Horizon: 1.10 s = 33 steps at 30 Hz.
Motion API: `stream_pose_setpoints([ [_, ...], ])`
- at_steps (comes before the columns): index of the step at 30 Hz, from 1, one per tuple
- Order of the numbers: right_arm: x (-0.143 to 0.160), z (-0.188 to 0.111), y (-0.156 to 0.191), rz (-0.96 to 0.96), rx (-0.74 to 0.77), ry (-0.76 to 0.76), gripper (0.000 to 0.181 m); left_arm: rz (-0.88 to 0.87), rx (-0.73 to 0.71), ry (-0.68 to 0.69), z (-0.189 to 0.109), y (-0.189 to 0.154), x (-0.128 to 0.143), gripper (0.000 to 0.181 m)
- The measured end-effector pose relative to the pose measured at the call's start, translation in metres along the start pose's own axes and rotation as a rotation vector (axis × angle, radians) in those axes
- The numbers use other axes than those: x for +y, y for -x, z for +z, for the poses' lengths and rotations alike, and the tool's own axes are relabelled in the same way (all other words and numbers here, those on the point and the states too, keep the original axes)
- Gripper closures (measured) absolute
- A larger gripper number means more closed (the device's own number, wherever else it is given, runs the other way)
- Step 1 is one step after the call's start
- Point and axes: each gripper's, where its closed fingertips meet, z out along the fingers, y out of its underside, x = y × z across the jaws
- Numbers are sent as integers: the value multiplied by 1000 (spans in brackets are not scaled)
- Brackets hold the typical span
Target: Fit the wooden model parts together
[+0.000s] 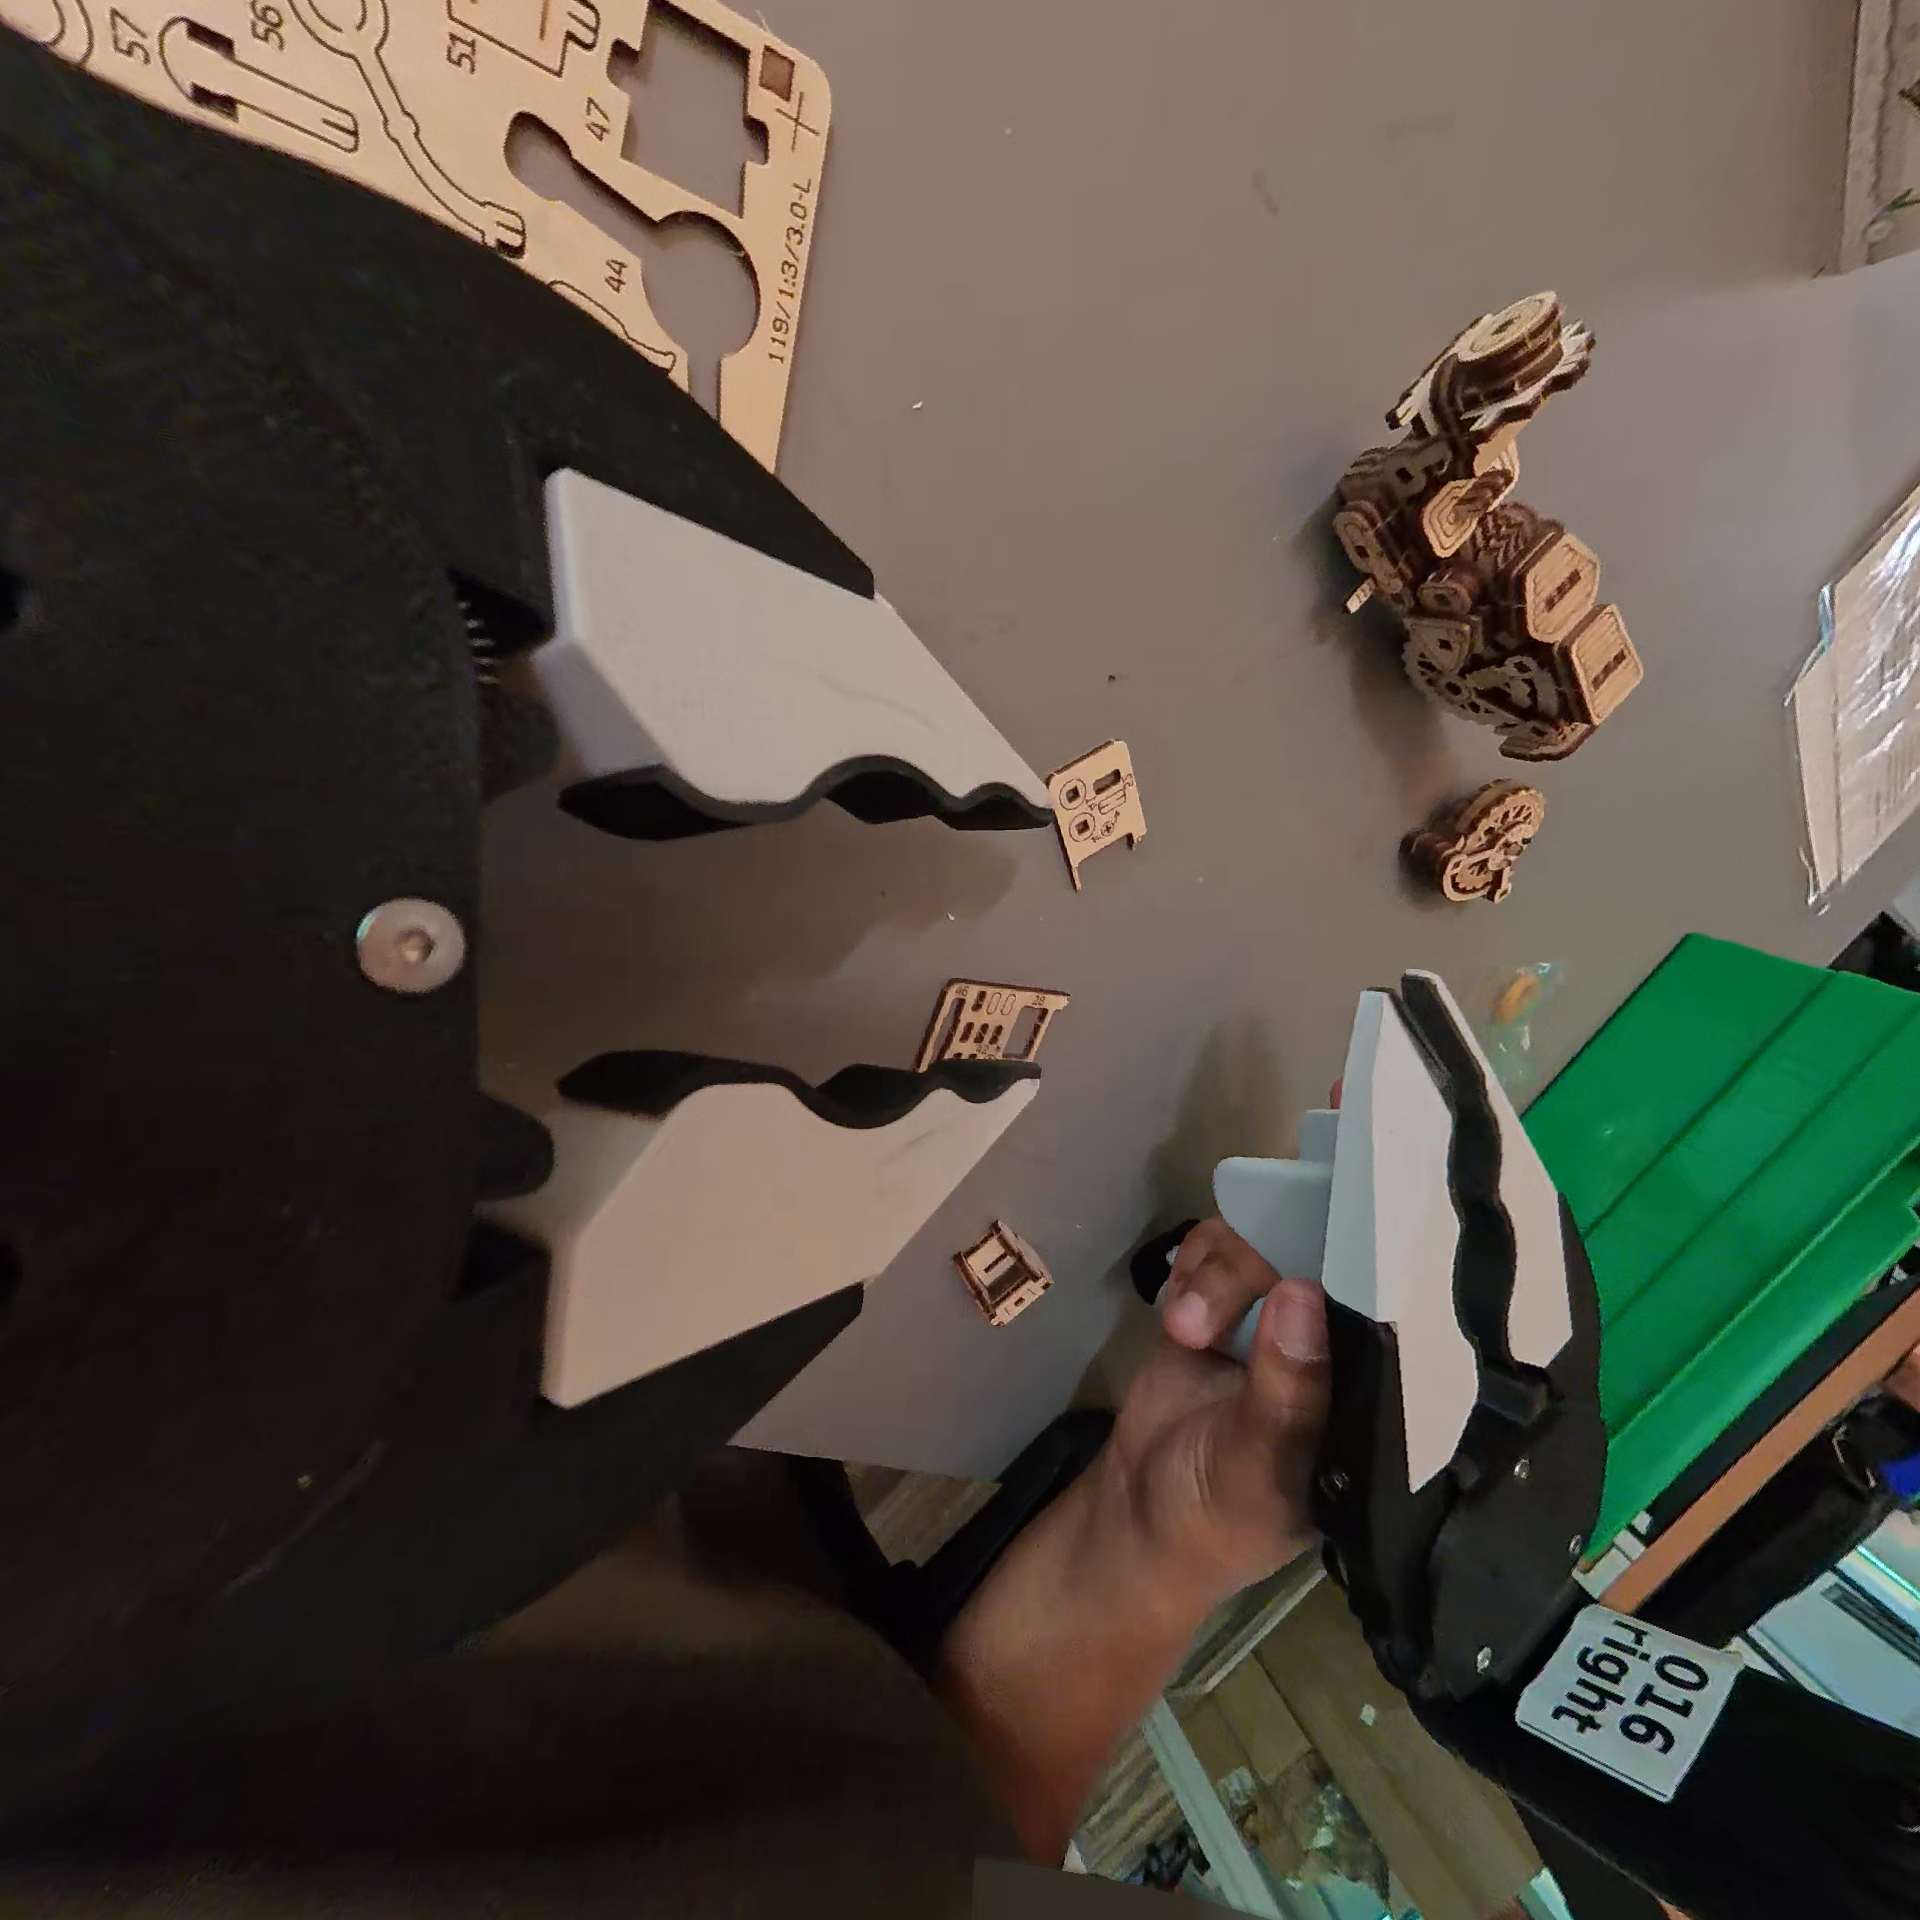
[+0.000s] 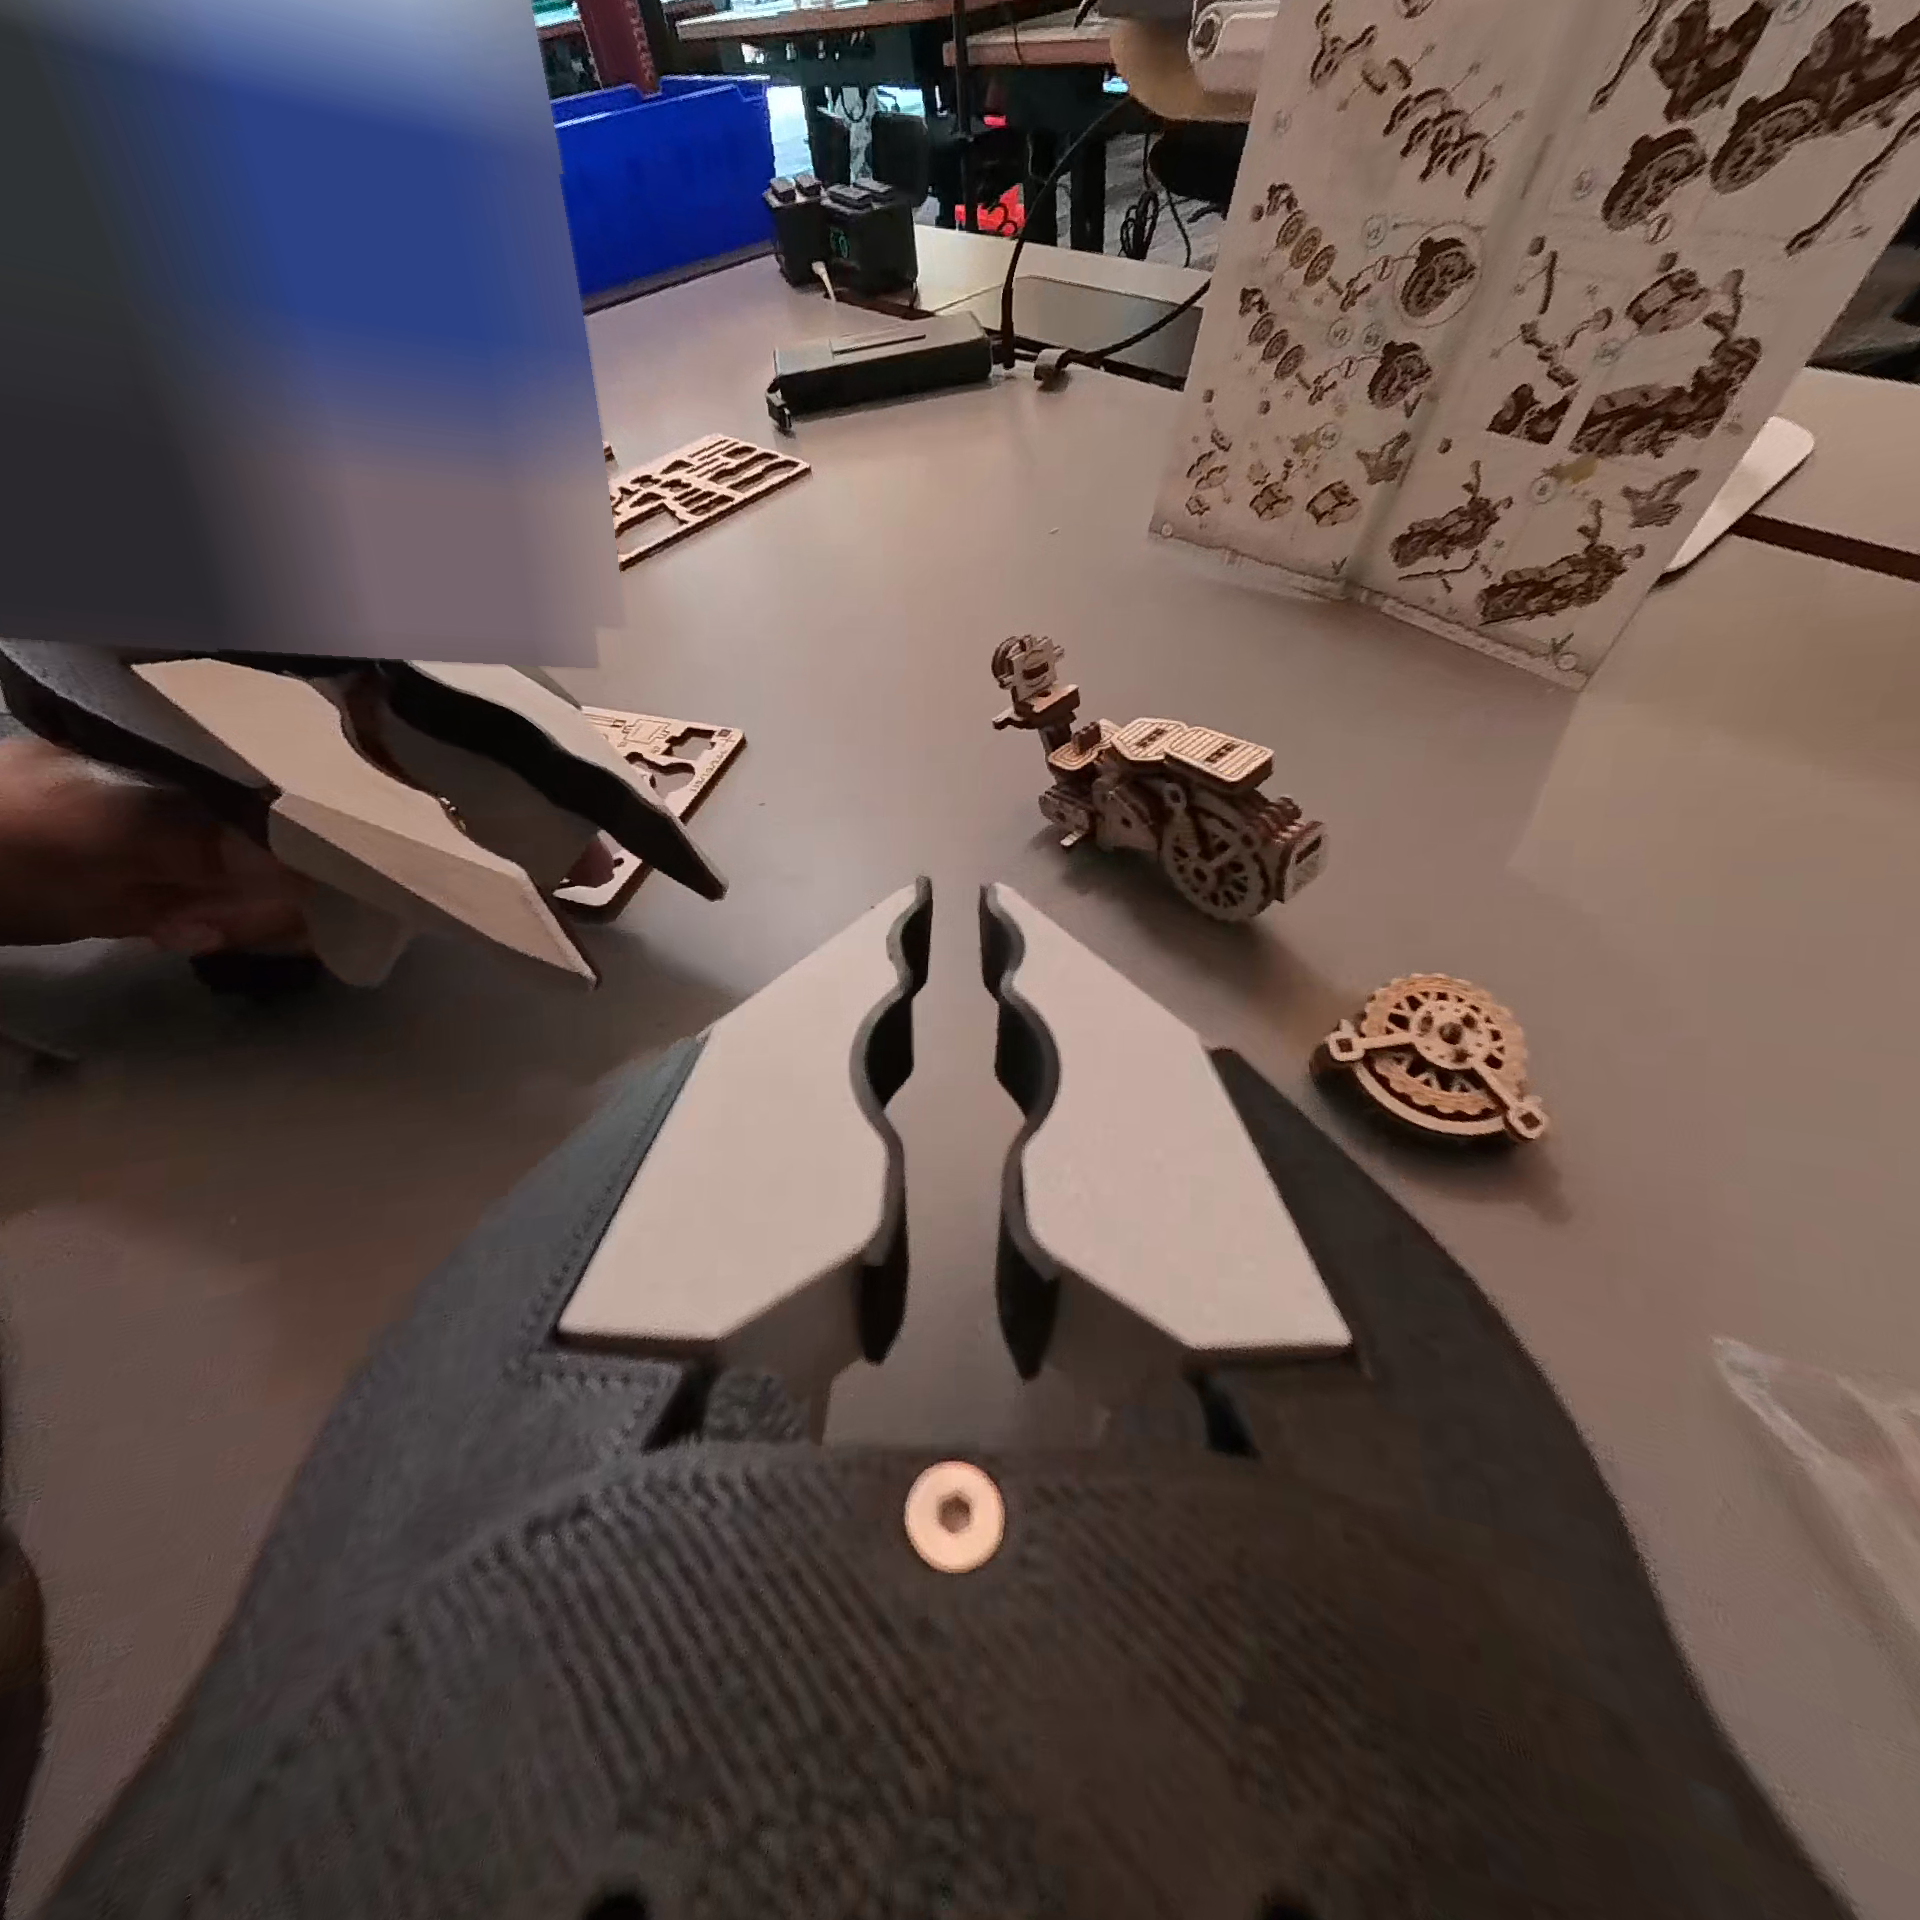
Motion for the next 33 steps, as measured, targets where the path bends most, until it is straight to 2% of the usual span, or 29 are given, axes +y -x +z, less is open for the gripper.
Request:
stream_pose_setpoints([
  [19, 3, 3, -2, 44, -15, 17, 173, -59, -4, 41, 5, 7, 5, 139],
  [33, -11, -9, -13, 134, -1, -86, 175, 23, -21, 7, 0, -2, 3, 138],
])
